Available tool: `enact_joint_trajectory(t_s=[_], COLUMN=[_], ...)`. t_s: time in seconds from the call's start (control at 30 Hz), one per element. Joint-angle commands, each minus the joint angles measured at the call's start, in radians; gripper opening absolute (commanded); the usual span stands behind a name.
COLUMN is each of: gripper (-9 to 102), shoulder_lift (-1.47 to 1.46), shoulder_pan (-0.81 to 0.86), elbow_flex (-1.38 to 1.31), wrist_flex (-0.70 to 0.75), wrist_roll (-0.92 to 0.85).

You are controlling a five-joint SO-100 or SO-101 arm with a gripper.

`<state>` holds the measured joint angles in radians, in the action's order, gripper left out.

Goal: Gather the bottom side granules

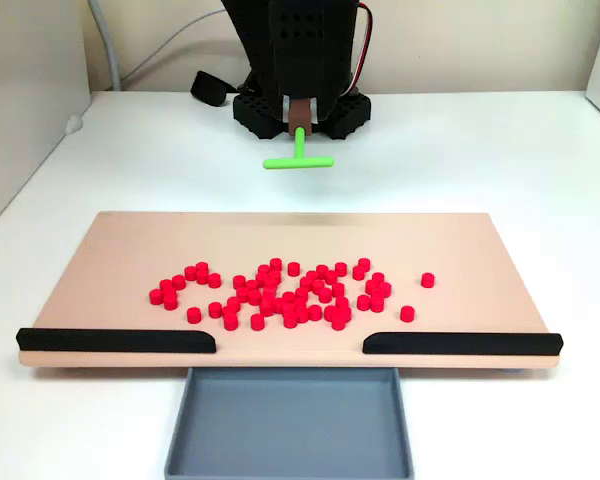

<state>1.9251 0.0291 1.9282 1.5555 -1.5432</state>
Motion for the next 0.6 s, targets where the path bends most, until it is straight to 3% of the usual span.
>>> enact_joint_trajectory(t_s=[0.0, 0.57], gripper=[0, 0], shoulder_lift=[0.052, 0.049], shoulder_pan=[0.028, 0.031], elbow_flex=[-0.031, -0.031], wrist_flex=[-0.037, -0.037], wrist_roll=[-0.075, -0.074])
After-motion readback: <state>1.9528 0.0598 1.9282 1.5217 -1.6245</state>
